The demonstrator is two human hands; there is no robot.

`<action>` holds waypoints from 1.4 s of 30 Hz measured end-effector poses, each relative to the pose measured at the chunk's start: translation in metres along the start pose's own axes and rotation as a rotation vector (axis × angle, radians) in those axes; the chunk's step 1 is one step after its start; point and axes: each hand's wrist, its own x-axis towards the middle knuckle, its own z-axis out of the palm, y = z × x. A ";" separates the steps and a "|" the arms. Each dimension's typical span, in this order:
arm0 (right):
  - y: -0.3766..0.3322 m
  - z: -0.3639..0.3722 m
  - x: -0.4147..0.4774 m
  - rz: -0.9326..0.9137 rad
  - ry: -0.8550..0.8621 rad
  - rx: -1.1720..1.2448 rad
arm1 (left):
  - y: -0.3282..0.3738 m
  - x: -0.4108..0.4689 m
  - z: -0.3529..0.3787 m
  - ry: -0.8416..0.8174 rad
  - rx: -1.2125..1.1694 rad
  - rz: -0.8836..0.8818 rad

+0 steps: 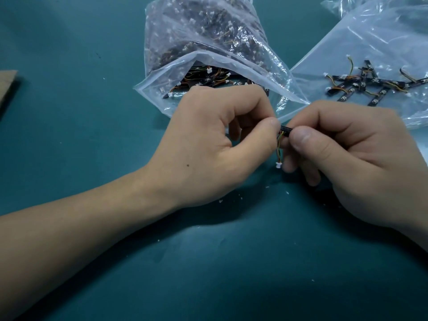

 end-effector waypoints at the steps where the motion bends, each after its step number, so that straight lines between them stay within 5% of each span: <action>1: 0.001 0.000 0.000 -0.006 -0.003 -0.016 | 0.000 0.000 0.000 -0.001 0.008 0.005; 33: 0.006 -0.002 0.001 0.033 0.030 0.152 | 0.001 0.000 0.000 -0.038 0.042 -0.042; 42: 0.004 0.000 0.002 0.045 0.031 0.116 | 0.002 0.001 0.000 -0.240 0.197 -0.007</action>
